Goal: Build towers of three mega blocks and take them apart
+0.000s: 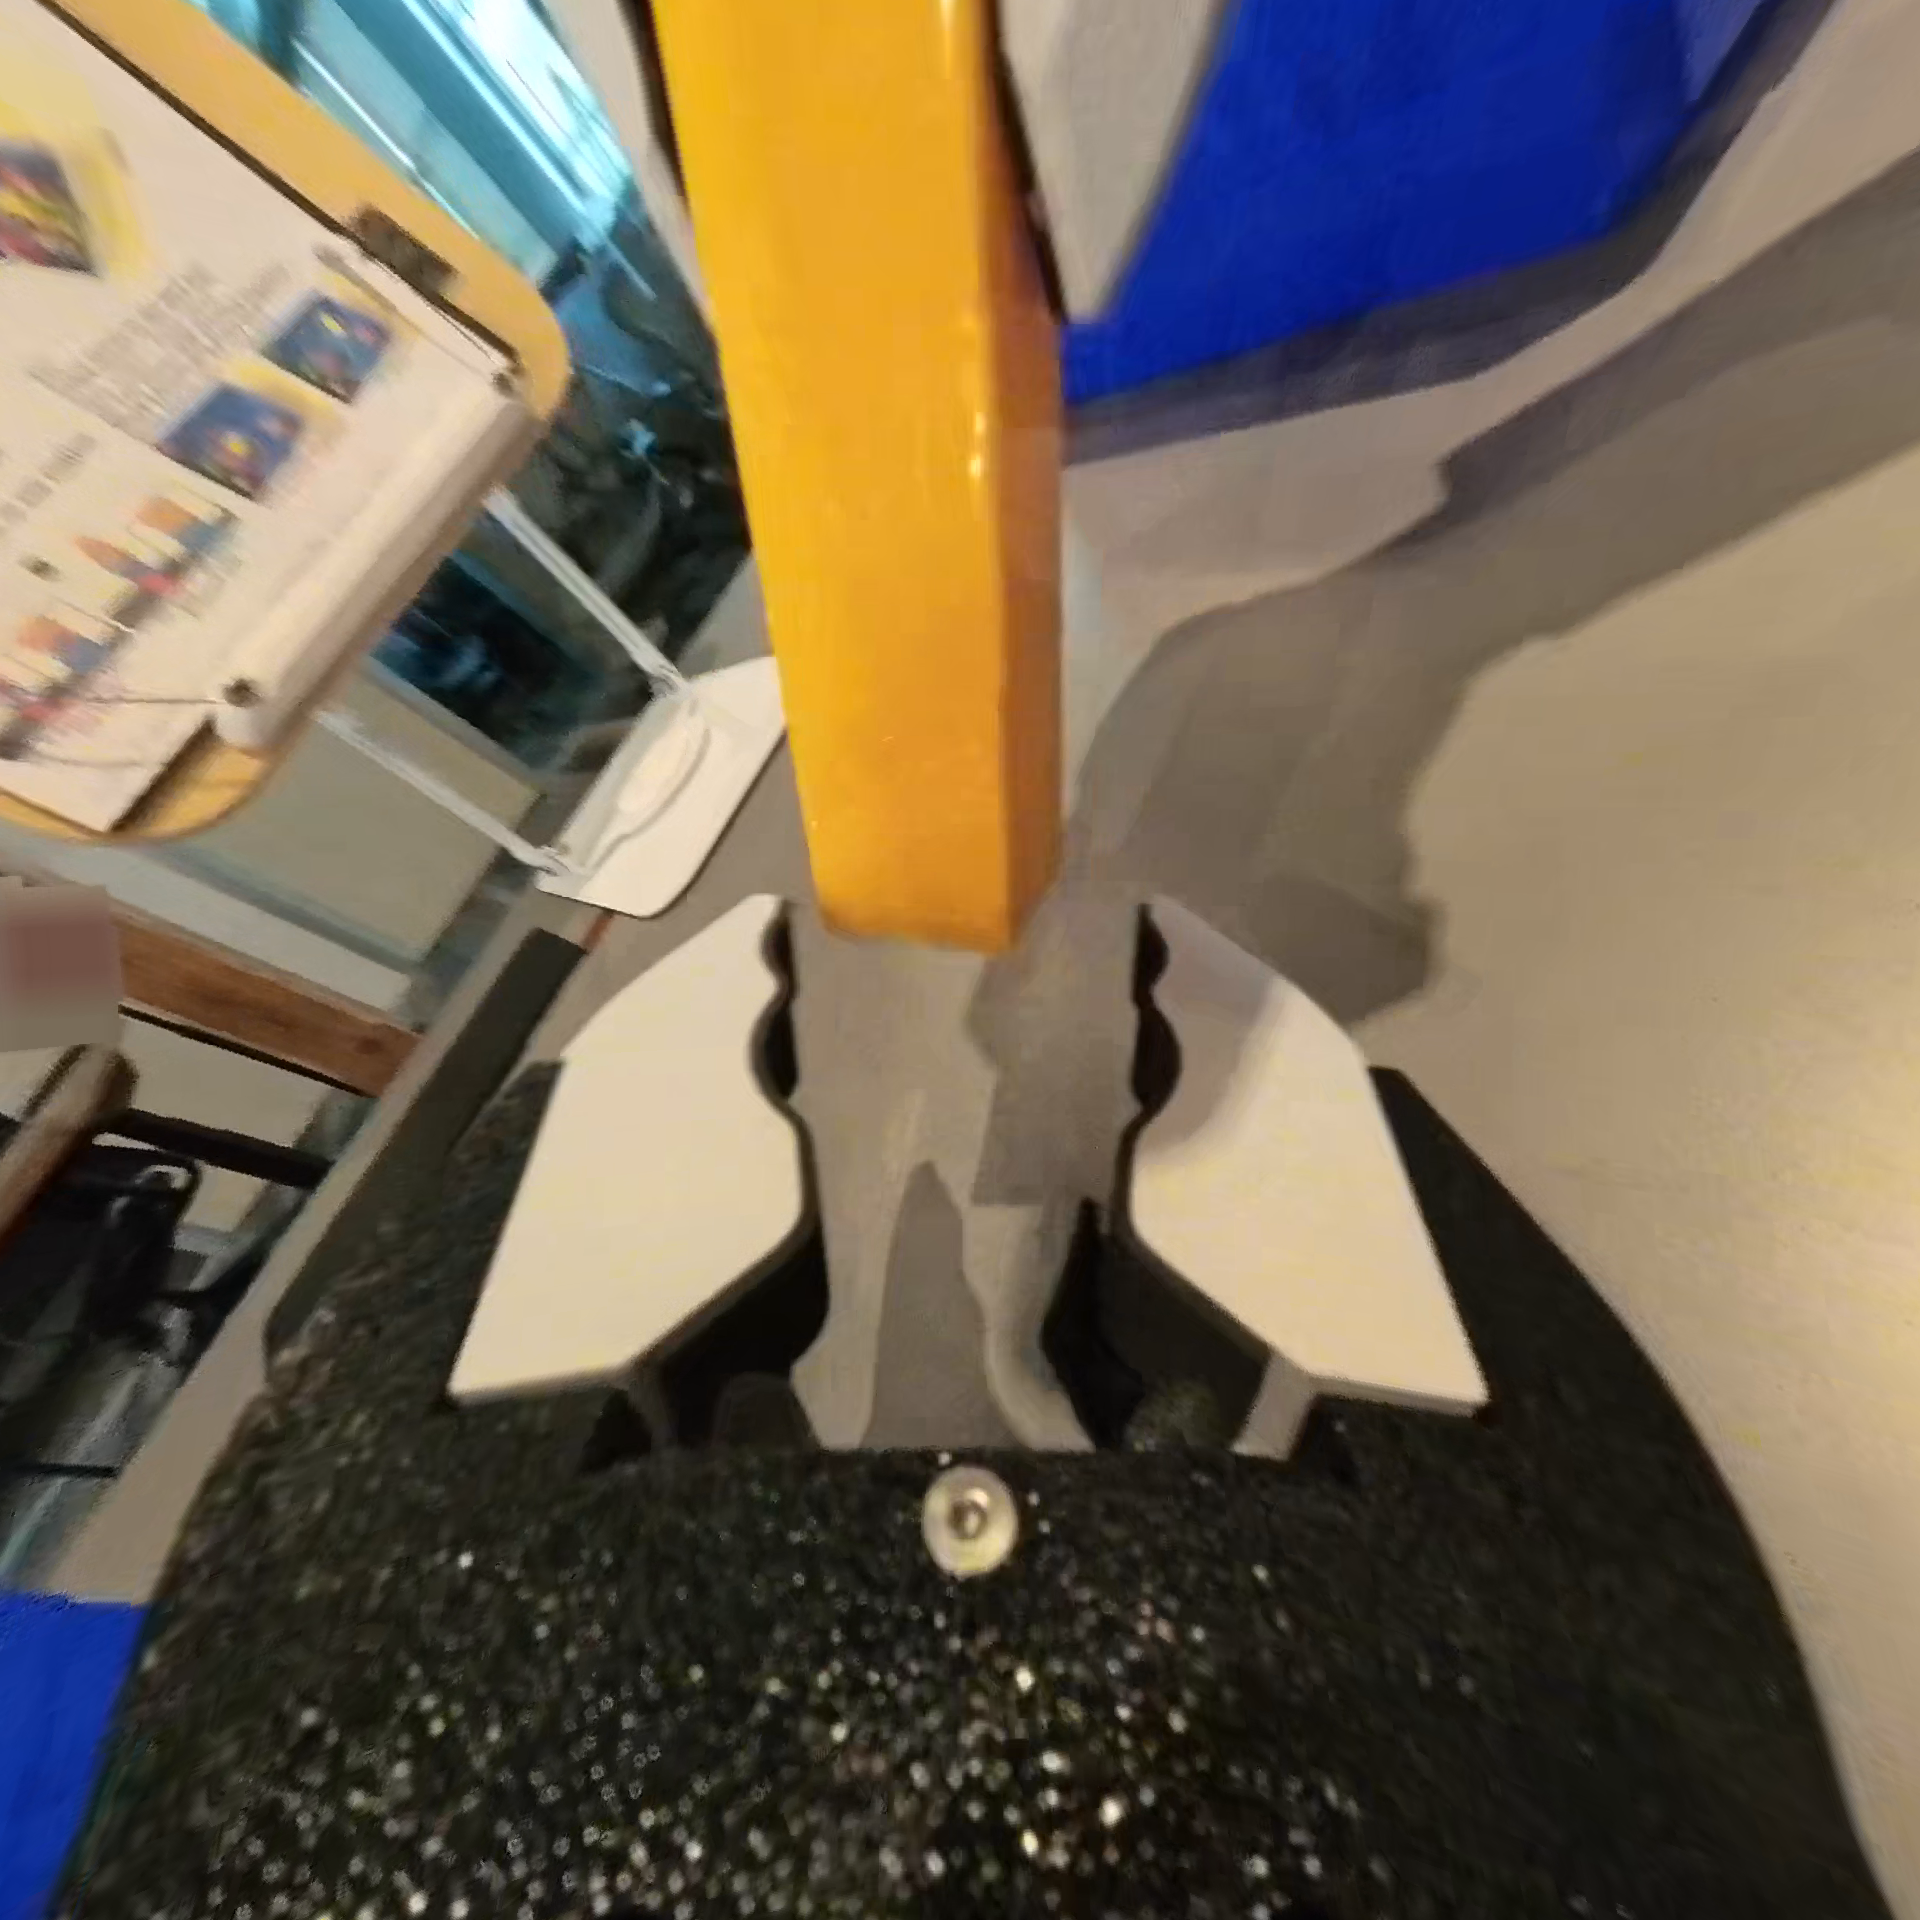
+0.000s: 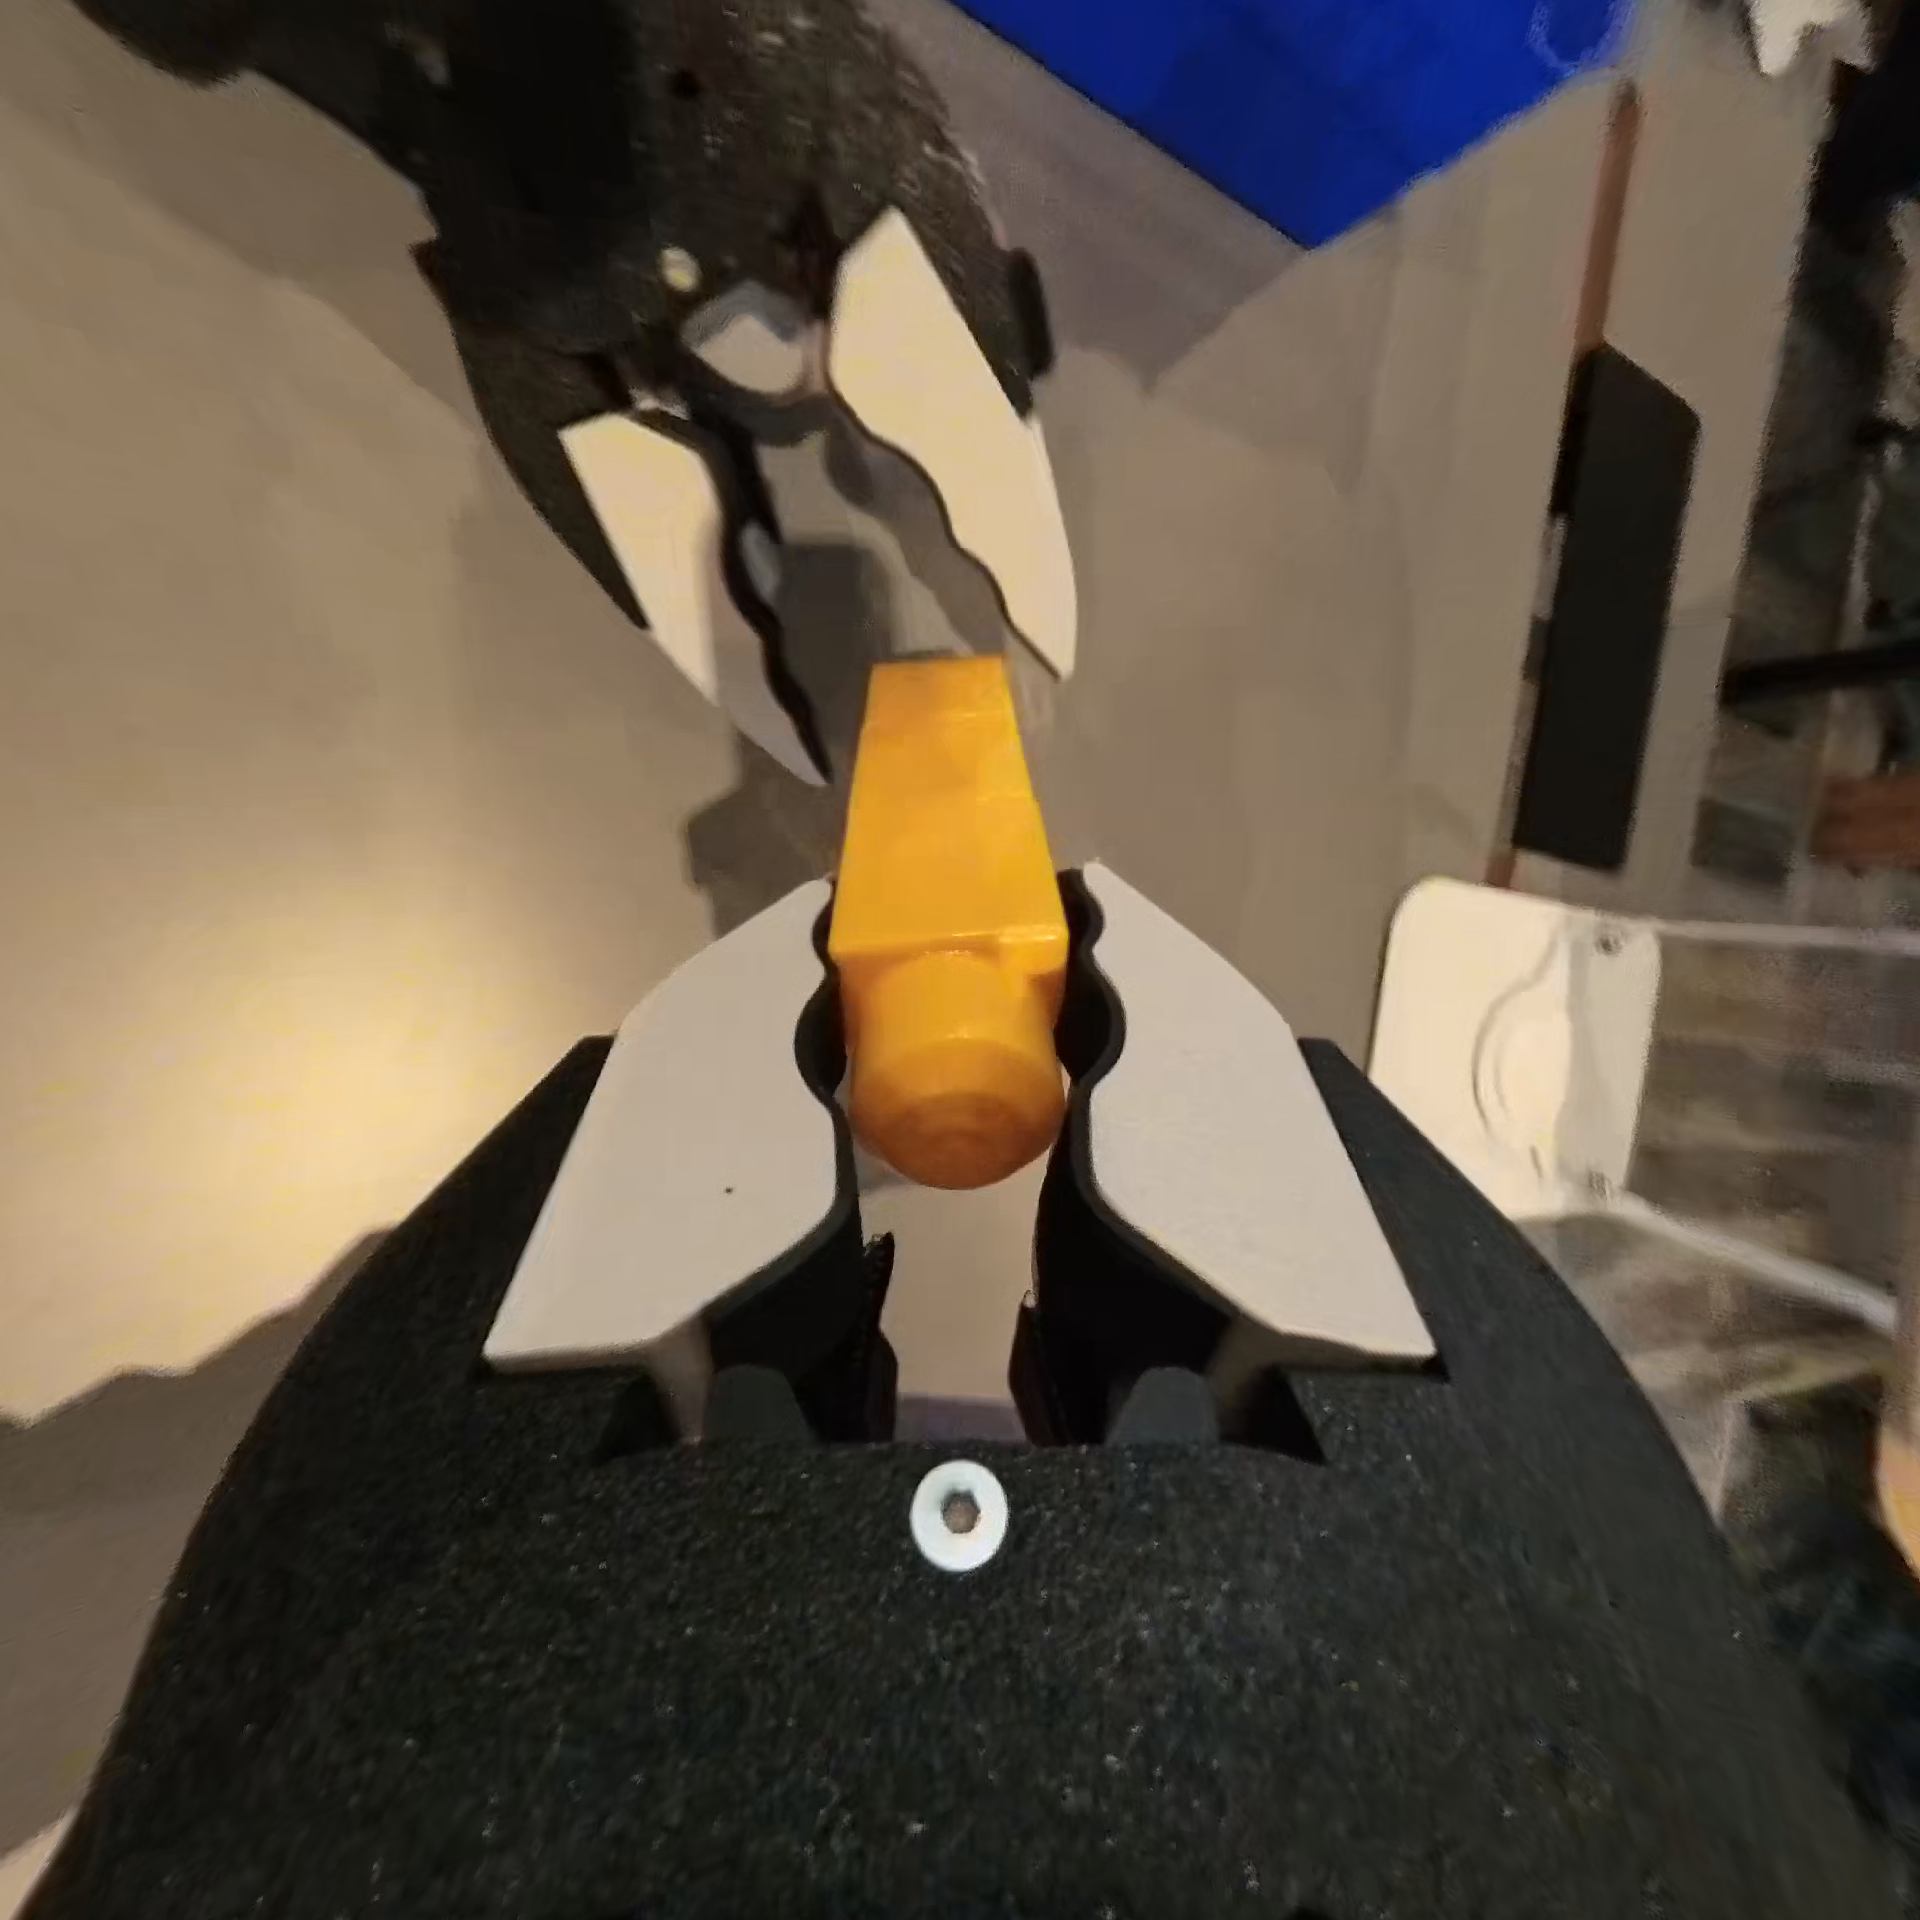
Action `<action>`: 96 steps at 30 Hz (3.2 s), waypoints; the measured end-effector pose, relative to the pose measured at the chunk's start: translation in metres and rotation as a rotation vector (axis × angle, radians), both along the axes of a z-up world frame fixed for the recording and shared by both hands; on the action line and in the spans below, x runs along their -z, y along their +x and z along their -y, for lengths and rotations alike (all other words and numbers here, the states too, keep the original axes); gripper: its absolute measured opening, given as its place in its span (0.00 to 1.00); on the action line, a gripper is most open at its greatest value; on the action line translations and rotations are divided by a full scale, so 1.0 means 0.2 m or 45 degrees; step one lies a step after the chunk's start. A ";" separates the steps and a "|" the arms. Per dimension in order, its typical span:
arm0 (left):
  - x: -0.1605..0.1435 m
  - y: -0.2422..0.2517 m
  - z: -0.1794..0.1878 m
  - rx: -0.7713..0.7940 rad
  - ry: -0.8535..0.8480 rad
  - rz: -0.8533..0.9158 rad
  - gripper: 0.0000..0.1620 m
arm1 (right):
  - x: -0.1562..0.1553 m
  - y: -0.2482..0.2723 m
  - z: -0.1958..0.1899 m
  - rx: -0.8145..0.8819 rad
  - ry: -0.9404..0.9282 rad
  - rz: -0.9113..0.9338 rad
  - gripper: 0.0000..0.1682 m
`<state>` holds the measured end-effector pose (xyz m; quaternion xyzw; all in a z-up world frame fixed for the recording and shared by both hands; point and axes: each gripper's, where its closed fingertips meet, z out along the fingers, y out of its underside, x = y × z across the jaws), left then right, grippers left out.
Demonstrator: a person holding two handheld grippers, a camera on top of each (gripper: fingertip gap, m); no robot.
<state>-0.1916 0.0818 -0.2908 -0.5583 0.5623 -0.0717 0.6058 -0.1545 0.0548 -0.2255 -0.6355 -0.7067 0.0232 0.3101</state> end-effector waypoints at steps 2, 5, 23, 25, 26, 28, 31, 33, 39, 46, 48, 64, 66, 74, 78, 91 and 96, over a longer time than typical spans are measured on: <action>-0.01 0.01 0.00 -0.015 -0.037 0.040 0.52 | -0.08 0.12 0.00 0.087 -0.001 -0.051 0.23; -0.02 -0.01 -0.02 -0.036 -0.196 0.158 0.59 | -0.27 0.37 -0.03 0.253 0.065 -0.118 0.23; -0.02 -0.09 -0.10 -0.074 -0.470 0.389 0.50 | -0.09 1.71 -0.39 0.832 -0.244 0.618 0.23; -0.03 -0.10 -0.11 -0.082 -0.477 0.400 0.50 | 0.00 1.75 -0.44 0.814 -0.326 0.632 0.23; -0.03 -0.11 -0.11 -0.082 -0.484 0.408 0.50 | 0.04 1.77 -0.47 0.814 -0.362 0.648 0.23; -0.03 -0.11 -0.11 -0.083 -0.499 0.412 0.50 | 0.10 1.82 -0.51 0.803 -0.416 0.694 0.23; -0.02 -0.11 -0.11 -0.080 -0.503 0.406 0.50 | 0.17 1.85 -0.55 0.787 -0.495 0.674 0.23; -0.02 -0.11 -0.11 -0.078 -0.496 0.404 0.50 | 0.20 1.85 -0.59 0.770 -0.521 0.644 0.23; -0.06 -0.12 -0.11 -0.063 -0.424 0.443 0.42 | 0.24 1.84 -0.64 0.711 -0.551 0.653 0.23; -0.05 -0.12 -0.11 -0.063 -0.458 0.440 0.42 | 0.25 1.81 -0.66 0.681 -0.588 0.604 0.23; -0.05 -0.11 -0.11 -0.060 -0.463 0.435 0.42 | 0.25 1.81 -0.66 0.683 -0.583 0.600 0.23; -0.05 -0.12 -0.11 -0.060 -0.490 0.443 0.41 | -0.23 1.77 -0.68 0.873 -0.189 0.450 0.28; -0.05 -0.11 -0.11 -0.062 -0.496 0.447 0.41 | -0.39 1.66 -0.67 0.959 0.018 0.294 0.26; -0.06 -0.14 -0.13 -0.113 -0.484 0.479 0.35 | -0.45 0.63 -0.22 0.904 0.281 -0.687 0.02; -0.06 -0.14 -0.13 -0.120 -0.474 0.479 0.33 | -0.20 0.31 -0.15 0.964 0.259 -0.970 0.02; -0.15 -0.10 -0.05 -0.010 -0.412 0.522 0.32 | 0.14 0.15 -0.22 0.916 0.551 -1.145 0.02; -0.44 -0.20 0.18 -0.003 -0.246 0.595 0.31 | 0.14 0.16 -0.21 0.898 0.623 -1.216 0.01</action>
